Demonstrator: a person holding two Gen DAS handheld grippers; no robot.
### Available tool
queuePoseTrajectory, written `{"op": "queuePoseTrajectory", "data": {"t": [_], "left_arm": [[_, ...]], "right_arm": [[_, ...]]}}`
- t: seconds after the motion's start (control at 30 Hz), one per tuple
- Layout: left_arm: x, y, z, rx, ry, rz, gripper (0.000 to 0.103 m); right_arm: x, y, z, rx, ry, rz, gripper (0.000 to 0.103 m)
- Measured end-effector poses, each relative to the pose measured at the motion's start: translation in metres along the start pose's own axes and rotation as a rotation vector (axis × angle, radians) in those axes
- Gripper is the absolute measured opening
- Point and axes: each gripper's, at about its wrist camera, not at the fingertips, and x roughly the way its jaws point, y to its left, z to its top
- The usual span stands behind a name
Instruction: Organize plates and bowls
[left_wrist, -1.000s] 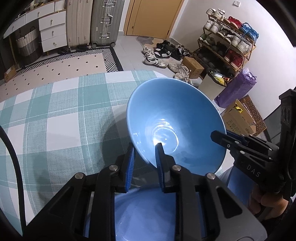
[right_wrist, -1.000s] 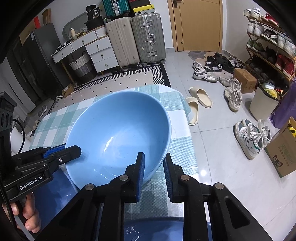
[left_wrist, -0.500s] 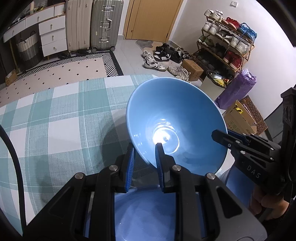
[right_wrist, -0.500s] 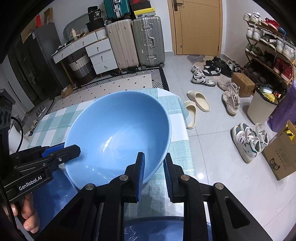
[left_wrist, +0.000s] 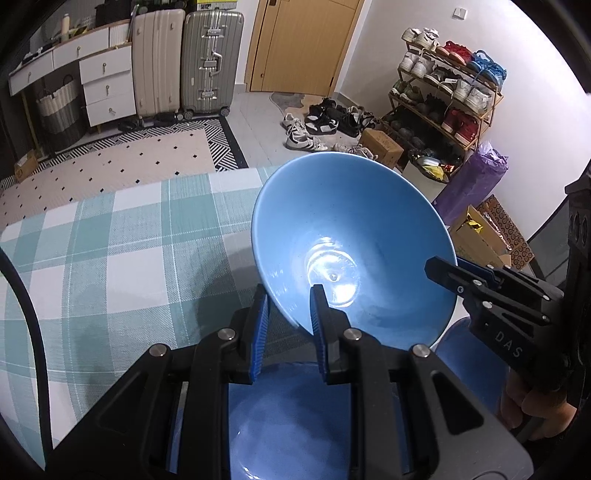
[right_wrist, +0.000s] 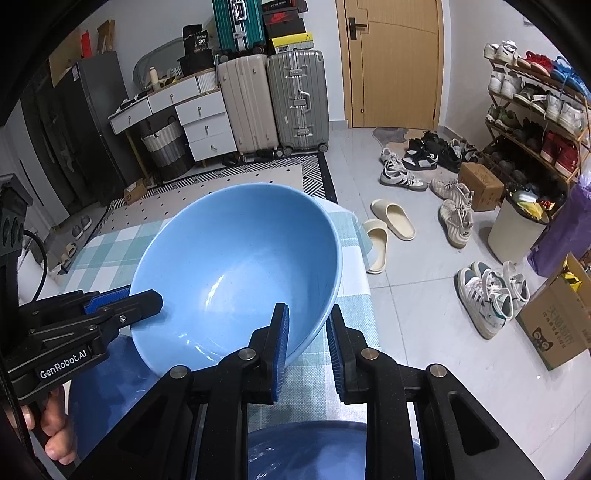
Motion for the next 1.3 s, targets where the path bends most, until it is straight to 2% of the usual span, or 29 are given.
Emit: {"op": "queuePoseTrajectory", "data": {"t": [0.73,1.3], "left_arm": [[-0.088,-0.029,-0.009,0.031,-0.086,-0.003,0.019],[-0.163,-0.042,-0.044,0.027,-0.122,-0.005,0.019]], "right_arm": [[-0.072,0.01,-0.003,-0.028,-0.088,0.003,0.021],[-0.127,0.025,-0.017,-0.041,-0.13,0.034,0.021]]}}
